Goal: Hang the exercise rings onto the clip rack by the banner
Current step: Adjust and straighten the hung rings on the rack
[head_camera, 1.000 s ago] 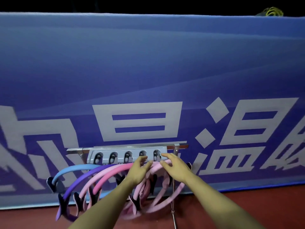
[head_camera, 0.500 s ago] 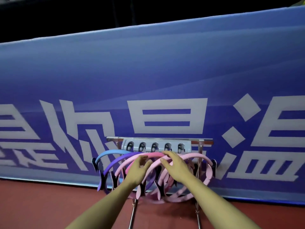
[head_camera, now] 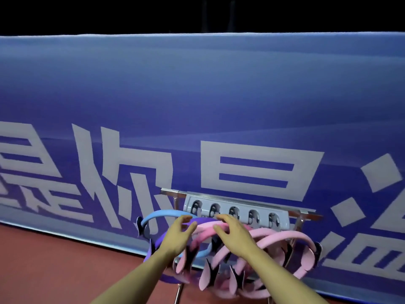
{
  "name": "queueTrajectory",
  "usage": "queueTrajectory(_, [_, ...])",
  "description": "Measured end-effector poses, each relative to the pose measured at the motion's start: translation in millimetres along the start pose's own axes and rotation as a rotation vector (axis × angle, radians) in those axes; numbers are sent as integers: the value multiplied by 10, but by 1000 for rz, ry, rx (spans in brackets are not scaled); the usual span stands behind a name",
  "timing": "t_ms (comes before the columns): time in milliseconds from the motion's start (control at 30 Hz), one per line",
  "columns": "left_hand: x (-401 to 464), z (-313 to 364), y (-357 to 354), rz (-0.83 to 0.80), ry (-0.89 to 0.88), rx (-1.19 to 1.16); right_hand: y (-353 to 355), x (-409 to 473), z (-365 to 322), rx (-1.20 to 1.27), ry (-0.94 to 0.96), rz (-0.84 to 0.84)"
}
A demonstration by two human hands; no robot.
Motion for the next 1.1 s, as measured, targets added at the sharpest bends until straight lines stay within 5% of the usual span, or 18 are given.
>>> queueTrajectory(300, [768, -594, 466, -132, -38, 103, -674, 743, -252, -163, -87, -53])
queueTrajectory(533, [1178, -585, 583, -179, -262, 533, -950, 1024, -315, -338, -131, -102])
queueTrajectory(700, [1315, -694, 495, -334, -169, 637, -1021, 1080, -213, -399, -146, -145])
queueTrajectory(1100, [1307, -628, 400, -346, -6, 617, -962, 1148, -170, -382, -89, -153])
Point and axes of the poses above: each hand's wrist, its own x-axis towards the middle knuckle, its own y-axis out of the back of the hand, z = x × y, the point moved 5 cm from there along x, towards the middle knuckle, and after that the axes turned 8 degrees about -y, right-handed, at the moved point
